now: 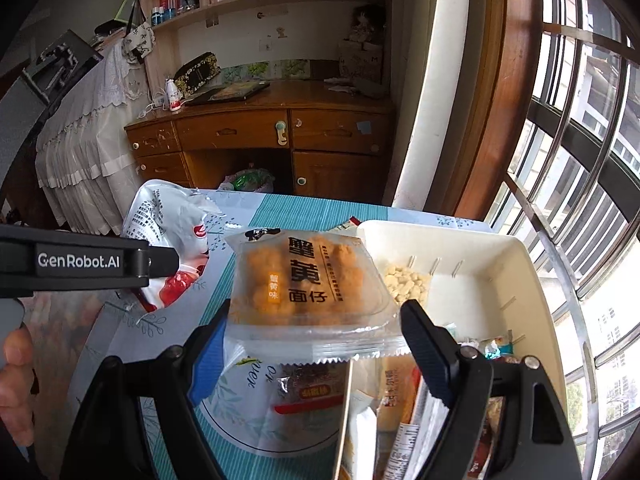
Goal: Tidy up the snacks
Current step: 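Carry the chip bag and crab-roe pack into the white tray and release both, then withdraw both tools toward the green pack and dark red-edged pack, then grasp the green-and-yellow pack with the left tool while the right tool grasps the dark red-edged pack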
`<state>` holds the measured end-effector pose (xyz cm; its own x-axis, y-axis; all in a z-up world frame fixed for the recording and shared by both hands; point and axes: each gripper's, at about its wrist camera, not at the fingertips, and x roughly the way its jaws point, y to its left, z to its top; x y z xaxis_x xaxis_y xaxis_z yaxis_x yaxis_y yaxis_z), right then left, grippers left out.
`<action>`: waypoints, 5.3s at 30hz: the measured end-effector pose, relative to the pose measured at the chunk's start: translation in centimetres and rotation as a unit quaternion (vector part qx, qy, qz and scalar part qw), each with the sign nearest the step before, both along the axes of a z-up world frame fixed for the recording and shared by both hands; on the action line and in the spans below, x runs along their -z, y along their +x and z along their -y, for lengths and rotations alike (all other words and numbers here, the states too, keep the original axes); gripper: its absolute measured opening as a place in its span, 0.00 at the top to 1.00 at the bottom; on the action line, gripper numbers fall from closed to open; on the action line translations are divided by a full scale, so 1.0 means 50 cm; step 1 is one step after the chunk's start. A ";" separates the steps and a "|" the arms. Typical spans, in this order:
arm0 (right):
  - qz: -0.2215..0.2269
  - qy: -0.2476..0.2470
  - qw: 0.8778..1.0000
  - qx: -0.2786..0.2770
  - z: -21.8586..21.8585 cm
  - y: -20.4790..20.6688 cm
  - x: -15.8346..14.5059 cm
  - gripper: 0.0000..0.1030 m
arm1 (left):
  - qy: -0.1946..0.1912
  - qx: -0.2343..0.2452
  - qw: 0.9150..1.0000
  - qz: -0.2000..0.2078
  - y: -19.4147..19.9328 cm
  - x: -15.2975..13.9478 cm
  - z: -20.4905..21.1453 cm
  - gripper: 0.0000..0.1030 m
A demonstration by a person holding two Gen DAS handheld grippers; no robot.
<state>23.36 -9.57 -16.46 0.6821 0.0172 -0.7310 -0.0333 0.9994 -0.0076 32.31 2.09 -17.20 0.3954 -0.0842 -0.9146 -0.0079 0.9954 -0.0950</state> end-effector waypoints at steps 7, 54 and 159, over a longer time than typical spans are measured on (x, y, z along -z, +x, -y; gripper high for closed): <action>0.028 -0.006 0.999 0.016 0.080 -0.029 -0.033 0.20 | -0.010 0.021 1.000 0.018 -0.016 -0.029 0.097 0.38; 0.030 0.020 0.992 0.120 0.363 -0.043 0.002 0.11 | -0.010 0.103 0.994 -0.041 0.047 0.067 0.383 0.18; -0.331 0.360 0.716 0.498 0.098 0.093 0.334 0.12 | -0.016 0.492 0.866 0.083 0.063 0.382 0.058 0.20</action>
<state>28.01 -14.47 -33.15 0.1260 0.2982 -0.9461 0.9406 0.2672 0.2095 35.46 -0.81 -36.30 0.2427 -0.4798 -0.8431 0.8601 0.5083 -0.0418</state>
